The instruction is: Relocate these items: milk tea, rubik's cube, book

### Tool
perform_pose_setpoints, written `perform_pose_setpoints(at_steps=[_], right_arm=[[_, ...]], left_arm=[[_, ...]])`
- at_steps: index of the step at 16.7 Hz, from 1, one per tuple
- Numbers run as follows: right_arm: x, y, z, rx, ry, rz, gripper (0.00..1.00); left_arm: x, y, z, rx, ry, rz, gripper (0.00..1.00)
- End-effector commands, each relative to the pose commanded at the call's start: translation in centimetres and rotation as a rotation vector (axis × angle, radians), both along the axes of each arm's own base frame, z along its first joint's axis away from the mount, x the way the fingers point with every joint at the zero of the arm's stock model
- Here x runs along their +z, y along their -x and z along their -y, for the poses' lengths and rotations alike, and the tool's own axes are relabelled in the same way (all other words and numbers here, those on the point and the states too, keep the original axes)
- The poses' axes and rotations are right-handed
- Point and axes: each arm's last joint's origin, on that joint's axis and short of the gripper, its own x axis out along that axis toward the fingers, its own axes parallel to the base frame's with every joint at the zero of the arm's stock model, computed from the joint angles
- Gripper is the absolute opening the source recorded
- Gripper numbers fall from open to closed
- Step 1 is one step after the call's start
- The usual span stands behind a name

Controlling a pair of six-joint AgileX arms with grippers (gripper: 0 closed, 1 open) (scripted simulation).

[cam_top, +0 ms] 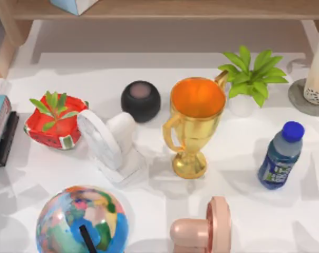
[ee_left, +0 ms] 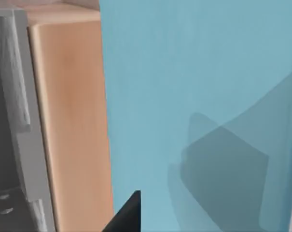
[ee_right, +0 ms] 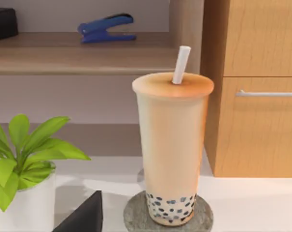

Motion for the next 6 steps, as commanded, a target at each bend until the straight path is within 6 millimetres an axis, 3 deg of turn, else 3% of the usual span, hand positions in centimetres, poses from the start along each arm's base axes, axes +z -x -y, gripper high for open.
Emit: perform_pose_setpoints(at_steps=[6], right_arm=[[0.0, 0.0, 0.0, 0.0, 0.0, 0.0, 1.0]], left_arm=[[0.0, 0.0, 0.0, 0.0, 0.0, 0.0, 1.0]])
